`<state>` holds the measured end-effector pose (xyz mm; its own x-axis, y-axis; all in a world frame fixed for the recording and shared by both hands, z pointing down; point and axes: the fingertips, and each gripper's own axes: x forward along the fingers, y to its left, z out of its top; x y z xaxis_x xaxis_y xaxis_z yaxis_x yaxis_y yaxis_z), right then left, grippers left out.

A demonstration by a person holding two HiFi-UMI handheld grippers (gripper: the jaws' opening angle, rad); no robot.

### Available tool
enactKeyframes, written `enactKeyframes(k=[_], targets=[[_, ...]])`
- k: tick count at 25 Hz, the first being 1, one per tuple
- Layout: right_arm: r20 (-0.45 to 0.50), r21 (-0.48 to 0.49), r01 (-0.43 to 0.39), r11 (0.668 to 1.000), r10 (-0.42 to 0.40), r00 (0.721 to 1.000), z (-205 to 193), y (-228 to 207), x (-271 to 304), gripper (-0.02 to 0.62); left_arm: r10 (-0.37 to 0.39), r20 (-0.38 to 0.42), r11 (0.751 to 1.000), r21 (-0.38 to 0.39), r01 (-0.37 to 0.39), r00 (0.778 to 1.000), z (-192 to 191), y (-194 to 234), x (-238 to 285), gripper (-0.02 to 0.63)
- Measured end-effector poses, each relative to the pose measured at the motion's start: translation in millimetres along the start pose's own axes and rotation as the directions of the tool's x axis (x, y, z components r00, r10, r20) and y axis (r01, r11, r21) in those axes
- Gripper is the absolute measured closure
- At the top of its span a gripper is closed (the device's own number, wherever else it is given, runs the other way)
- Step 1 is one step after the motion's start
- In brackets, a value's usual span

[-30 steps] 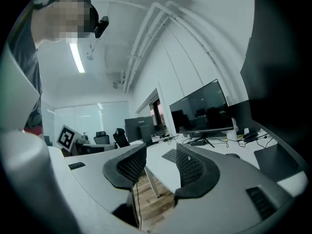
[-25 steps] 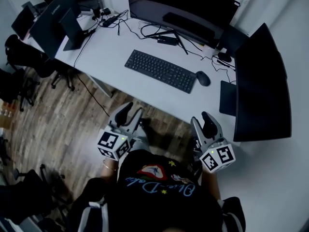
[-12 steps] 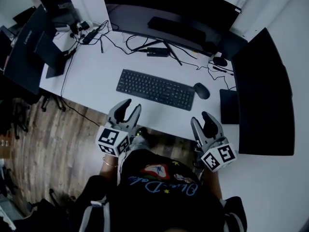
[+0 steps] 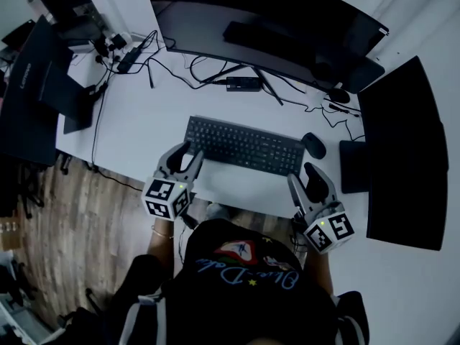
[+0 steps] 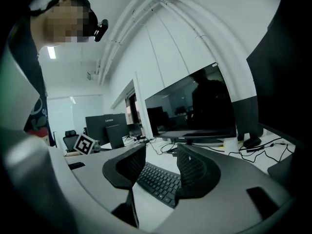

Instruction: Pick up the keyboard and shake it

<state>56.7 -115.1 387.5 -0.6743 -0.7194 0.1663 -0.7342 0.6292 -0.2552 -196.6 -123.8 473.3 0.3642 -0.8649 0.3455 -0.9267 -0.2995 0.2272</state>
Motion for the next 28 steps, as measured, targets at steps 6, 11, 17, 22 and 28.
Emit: enactKeyframes(k=[6, 11, 17, 22, 28], targets=[[-0.032, 0.01, 0.056, 0.998, -0.055, 0.998, -2.2, -4.3, 24.9, 0.428, -0.006, -0.12, 1.0, -0.02, 0.003, 0.993, -20.6, 48.6, 29.9, 0.468], [-0.038, 0.016, 0.113, 0.993, -0.112, 0.993, -0.6, -7.8, 38.3, 0.426, -0.014, -0.195, 0.999, -0.042, 0.006, 0.981, -37.7, 79.9, 55.5, 0.468], [-0.069, 0.026, 0.163, 0.986, -0.161, 0.984, -8.3, -5.2, 52.0, 0.425, -0.057, -0.293, 0.997, -0.066, 0.039, 0.954, -61.8, 105.1, 82.3, 0.468], [-0.081, 0.033, 0.193, 0.981, -0.19, 0.979, -10.7, -1.2, 60.8, 0.423, -0.086, -0.359, 0.993, -0.109, 0.05, 0.929, -76.3, 120.8, 98.2, 0.468], [-0.073, 0.042, 0.269, 0.962, -0.266, 0.961, -6.2, -17.1, 50.8, 0.42, -0.144, -0.387, 0.978, -0.196, 0.071, 0.911, -86.8, 123.8, 109.7, 0.463]])
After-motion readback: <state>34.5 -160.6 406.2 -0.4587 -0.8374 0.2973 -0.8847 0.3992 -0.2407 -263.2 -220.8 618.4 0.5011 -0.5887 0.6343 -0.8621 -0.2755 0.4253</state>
